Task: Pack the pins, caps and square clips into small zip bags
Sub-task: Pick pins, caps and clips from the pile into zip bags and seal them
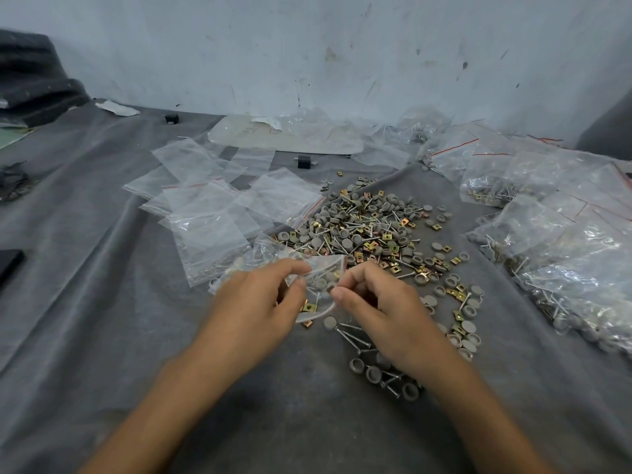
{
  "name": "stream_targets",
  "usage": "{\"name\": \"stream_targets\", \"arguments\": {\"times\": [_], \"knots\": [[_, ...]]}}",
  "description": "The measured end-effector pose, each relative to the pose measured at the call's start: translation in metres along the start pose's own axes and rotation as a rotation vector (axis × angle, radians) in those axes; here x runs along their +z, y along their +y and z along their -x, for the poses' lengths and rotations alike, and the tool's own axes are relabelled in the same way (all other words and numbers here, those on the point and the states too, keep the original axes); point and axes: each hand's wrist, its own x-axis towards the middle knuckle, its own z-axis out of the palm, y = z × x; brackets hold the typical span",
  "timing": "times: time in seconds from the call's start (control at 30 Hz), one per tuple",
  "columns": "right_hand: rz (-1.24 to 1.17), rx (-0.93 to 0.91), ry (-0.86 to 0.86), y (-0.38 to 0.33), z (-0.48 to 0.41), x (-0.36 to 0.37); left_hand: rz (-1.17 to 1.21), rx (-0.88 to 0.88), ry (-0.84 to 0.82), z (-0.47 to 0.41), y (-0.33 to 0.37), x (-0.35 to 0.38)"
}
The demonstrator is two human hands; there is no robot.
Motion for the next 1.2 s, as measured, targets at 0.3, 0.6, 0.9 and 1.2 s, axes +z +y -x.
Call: {"name": "stream_targets", "arguments": {"times": [0.3,0.6,0.9,1.2], "knots": [[0.328,0.007,-0.054,0.005,0.000,-0.019,0.003,0.001,0.032,-0.002,-0.002,-0.002],[0.668,0.043,-0.235,0.005,0.000,-0.029,0.007,0.003,0.026,-0.001,-0.002,-0.002],[0.681,0.118,-0.183,0.007,-0.001,-0.024,0.021,0.018,0.026,-0.001,-0.004,-0.001],[0.802,0.112,-0.213,-0.002,0.003,-0.018,0.022,0.010,0.022,-0.001,-0.003,0.001]]}}
